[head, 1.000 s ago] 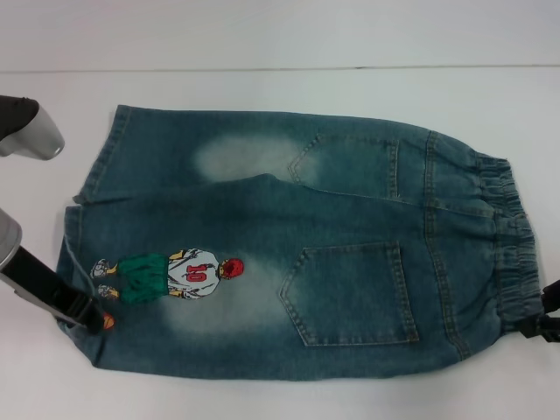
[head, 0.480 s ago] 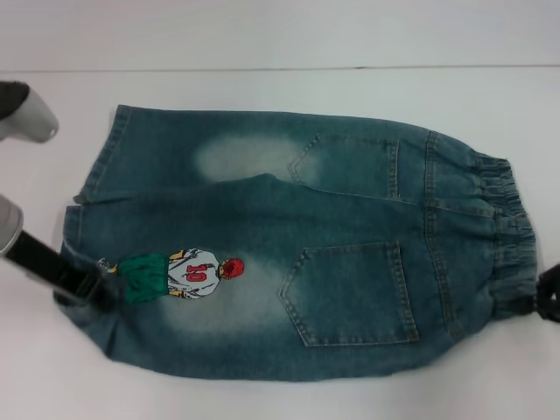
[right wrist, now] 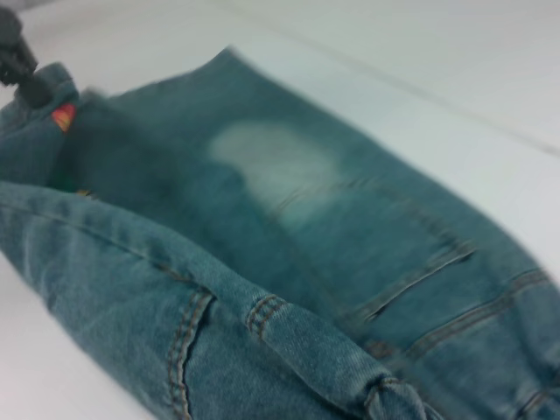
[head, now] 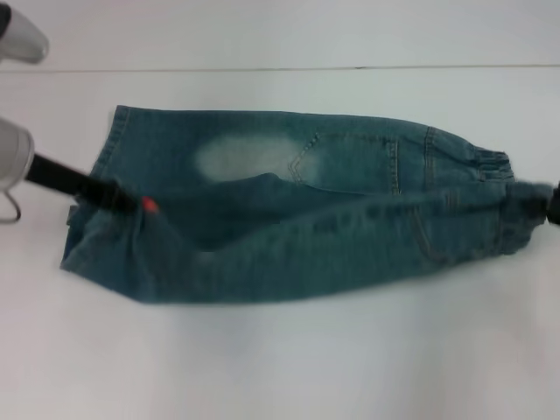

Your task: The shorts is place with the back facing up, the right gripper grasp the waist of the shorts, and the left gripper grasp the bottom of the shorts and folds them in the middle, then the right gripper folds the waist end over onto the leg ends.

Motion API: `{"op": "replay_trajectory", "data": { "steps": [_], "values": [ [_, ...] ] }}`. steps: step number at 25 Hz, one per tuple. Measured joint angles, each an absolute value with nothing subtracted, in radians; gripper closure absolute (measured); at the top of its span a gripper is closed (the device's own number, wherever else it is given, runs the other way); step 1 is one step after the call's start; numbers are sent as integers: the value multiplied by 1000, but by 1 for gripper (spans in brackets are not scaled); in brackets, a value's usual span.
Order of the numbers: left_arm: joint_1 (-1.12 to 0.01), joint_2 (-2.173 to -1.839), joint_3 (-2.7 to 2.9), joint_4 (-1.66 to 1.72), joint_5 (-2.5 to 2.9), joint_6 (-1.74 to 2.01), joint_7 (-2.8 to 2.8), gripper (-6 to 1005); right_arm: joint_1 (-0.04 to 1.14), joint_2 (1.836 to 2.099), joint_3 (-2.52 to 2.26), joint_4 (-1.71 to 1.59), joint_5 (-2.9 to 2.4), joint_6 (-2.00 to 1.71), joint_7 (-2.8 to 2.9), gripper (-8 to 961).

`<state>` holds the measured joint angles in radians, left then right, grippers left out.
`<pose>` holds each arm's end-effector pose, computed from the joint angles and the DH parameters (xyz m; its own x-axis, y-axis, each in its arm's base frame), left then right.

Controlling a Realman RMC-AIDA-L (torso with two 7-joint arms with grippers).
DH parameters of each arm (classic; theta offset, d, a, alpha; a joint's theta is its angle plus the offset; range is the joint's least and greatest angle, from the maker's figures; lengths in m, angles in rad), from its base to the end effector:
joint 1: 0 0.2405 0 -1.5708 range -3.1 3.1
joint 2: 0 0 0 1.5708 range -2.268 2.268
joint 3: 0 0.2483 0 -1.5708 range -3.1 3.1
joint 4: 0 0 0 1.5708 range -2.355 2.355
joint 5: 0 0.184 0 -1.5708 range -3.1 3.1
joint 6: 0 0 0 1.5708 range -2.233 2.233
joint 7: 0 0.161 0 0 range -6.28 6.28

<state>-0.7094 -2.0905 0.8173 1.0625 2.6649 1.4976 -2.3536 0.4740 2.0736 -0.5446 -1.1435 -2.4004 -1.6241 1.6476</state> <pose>-0.2332 0.3643 0.0217 0.5976 0.7979 0.0794 0.7501 -0.5213 -0.4070 0.2823 0.3135 0.0673 0.8577 -0.4720 -0.2039 -0.5121 -0.7484 -0.4215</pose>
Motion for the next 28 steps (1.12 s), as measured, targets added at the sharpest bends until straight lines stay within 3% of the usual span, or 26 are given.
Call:
{"op": "replay_trajectory", "data": {
  "steps": [8, 16, 28],
  "values": [
    [-705, -2116, 831, 1022, 2605, 1206, -2340, 979, 508, 2084, -541, -1129, -2348, -1455, 1703, 902],
    [-702, -2147, 836, 983, 2607, 979, -2342, 977, 550, 2070, -593, -1032, -2347, -1292, 1715, 901],
    [-708, -2154, 838, 929, 2604, 847, -2345, 975, 566, 2058, -631, -952, -2346, -1145, 1687, 900]
  ]
}}
